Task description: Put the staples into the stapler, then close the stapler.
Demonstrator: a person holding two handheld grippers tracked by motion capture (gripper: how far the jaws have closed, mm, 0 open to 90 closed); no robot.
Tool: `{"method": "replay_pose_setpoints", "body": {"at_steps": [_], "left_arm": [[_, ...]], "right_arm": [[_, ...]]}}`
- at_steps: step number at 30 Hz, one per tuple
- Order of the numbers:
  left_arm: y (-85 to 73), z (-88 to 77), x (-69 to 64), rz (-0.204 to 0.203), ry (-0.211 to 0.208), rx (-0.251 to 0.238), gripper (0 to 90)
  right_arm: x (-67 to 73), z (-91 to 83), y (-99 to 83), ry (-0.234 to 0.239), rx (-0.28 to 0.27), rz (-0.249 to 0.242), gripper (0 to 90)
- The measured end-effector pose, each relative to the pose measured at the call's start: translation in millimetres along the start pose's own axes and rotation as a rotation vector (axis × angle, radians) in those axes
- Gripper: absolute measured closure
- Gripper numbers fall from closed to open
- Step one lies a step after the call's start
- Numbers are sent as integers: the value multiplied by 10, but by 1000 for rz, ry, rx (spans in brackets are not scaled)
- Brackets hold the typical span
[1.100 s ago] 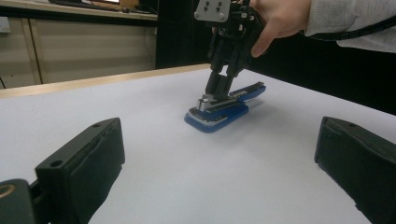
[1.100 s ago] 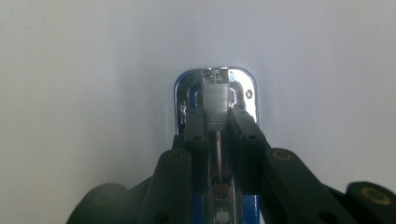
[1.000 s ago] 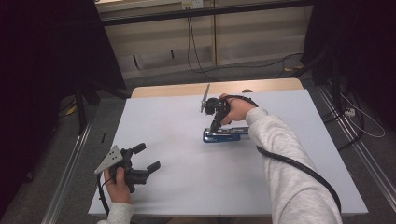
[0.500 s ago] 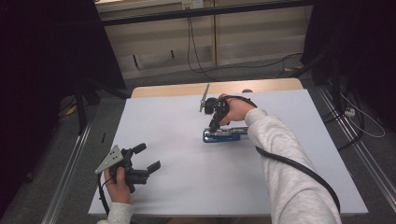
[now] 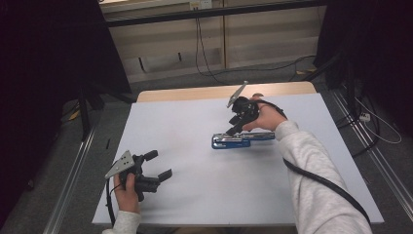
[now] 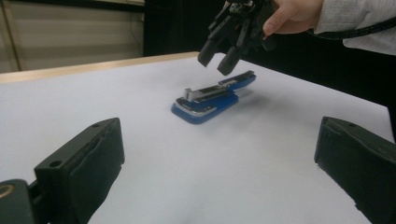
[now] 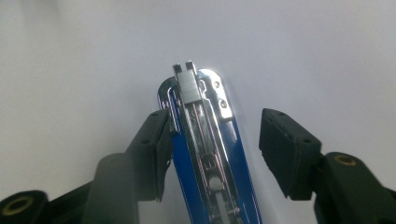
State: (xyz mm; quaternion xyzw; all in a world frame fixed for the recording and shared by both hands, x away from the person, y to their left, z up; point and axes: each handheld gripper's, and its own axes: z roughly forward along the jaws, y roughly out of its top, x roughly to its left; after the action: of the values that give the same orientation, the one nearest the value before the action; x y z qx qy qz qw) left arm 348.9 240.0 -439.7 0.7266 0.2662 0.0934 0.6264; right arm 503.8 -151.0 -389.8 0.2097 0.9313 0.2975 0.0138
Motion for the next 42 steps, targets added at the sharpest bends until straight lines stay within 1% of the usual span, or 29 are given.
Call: {"method": "replay_pose_setpoints", "body": {"at_steps": [1,2,5,8,9,10,11,12,15,16,17,18,19,20,22,23,24,25,26,27,29,31,32,34,37,38,39,41,42], "left_arm": [[-2,22,0,-6,-7,3,15],[-3,58,-2,-11,-12,15,16],[0,86,-3,-11,-10,40,16],[12,141,-8,-10,-17,50,17],[21,165,-10,-5,-14,53,17],[43,230,-8,-10,-16,56,17],[43,230,-8,-10,-16,56,18],[63,303,-1,0,-22,76,19],[77,380,0,2,-18,99,22],[81,414,0,2,-19,114,23],[87,445,-2,0,-17,121,23],[96,495,1,-7,-13,119,22],[96,495,1,-7,-13,119,22],[107,536,14,-26,-11,121,22],[117,560,18,-34,-3,131,22],[128,587,20,-38,15,142,22],[137,614,20,-41,27,148,24],[142,642,21,-42,37,154,24],[148,667,28,-42,30,163,29],[150,694,27,-38,38,164,29],[149,740,36,-35,48,171,31],[160,808,55,-36,76,188,31],[160,808,55,-36,76,188,31],[170,887,85,-42,89,208,32],[169,938,108,-44,94,217,44],[183,992,127,-45,106,231,51],[183,992,127,-45,106,231,61],[203,1030,145,-39,107,225,82],[219,1057,162,-37,110,215,107]], "right_arm": [[-1,-26,-49,-10,-10,9,382],[-11,-71,-153,-13,-39,40,354],[-5,-108,-248,-30,-54,54,318],[5,-168,-375,-53,-82,78,279],[12,-209,-462,-61,-103,98,263],[19,-229,-506,-64,-110,106,253],[19,-229,-506,-64,-110,106,253],[28,-272,-594,-78,-123,128,231],[28,-309,-681,-95,-139,152,192],[35,-340,-768,-117,-154,169,173],[35,-340,-768,-117,-154,169,173],[55,-357,-855,-131,-173,188,159],[67,-362,-897,-144,-166,194,145],[82,-362,-940,-158,-164,198,124],[112,-373,-1030,-161,-174,217,113],[112,-373,-1030,-161,-174,217,113],[141,-402,-1119,-154,-217,244,110],[141,-402,-1119,-154,-217,244,110],[162,-438,-1189,-188,-213,249,107],[172,-454,-1217,-198,-211,254,109],[180,-466,-1244,-205,-209,260,112],[204,-487,-1310,-212,-231,282,111],[204,-487,-1310,-212,-231,282,111],[233,-493,-1369,-242,-226,289,114],[239,-491,-1417,-254,-235,298,126],[251,-493,-1464,-257,-241,316,142],[251,-493,-1464,-257,-241,316,142],[272,-493,-1505,-288,-224,316,156],[280,-500,-1547,-284,-233,336,189]]}}
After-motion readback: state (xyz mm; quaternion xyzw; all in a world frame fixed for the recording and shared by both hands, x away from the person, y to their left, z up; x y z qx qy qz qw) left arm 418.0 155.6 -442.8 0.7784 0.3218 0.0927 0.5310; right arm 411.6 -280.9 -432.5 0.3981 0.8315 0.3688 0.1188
